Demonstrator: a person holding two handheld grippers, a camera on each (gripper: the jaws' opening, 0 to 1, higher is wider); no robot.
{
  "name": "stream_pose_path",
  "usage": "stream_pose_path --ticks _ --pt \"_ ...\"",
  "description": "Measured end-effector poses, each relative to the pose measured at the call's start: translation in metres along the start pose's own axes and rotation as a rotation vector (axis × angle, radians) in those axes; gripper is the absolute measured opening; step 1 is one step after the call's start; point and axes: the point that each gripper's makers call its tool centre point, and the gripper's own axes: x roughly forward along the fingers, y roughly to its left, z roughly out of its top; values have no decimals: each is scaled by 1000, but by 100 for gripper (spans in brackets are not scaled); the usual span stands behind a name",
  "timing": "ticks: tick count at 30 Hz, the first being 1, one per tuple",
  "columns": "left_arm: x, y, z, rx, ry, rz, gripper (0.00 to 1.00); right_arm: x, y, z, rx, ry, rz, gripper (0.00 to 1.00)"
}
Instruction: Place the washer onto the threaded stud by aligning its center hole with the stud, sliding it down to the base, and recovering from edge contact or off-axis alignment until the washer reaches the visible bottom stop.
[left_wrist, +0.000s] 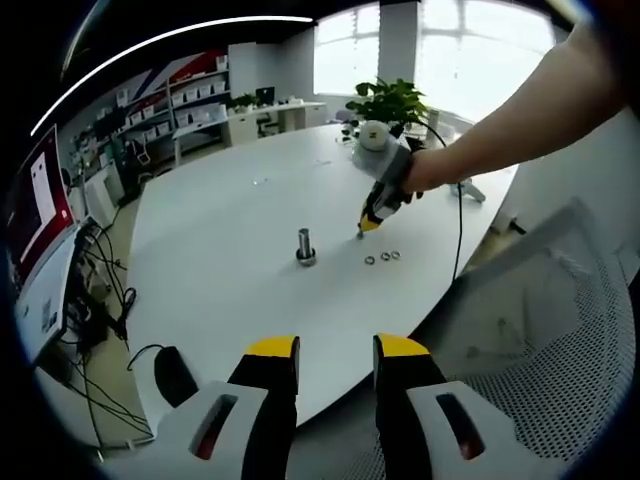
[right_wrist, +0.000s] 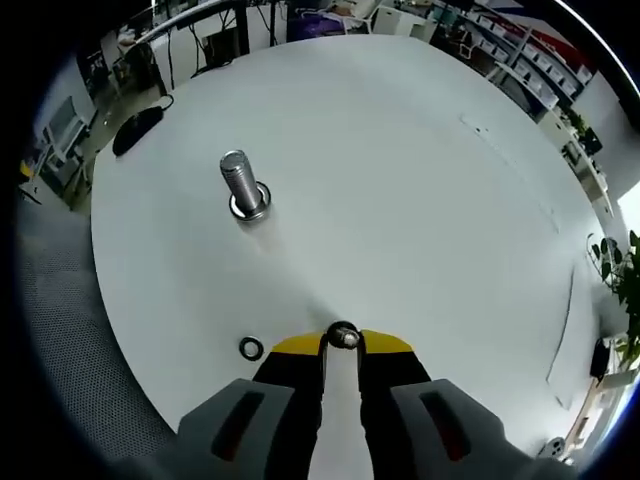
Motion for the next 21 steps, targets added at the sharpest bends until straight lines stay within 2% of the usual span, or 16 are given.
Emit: stream_pose_path --ticks 21 --pt "1 1 -4 5 20 7 27 18 3 -8 81 26 48 16"
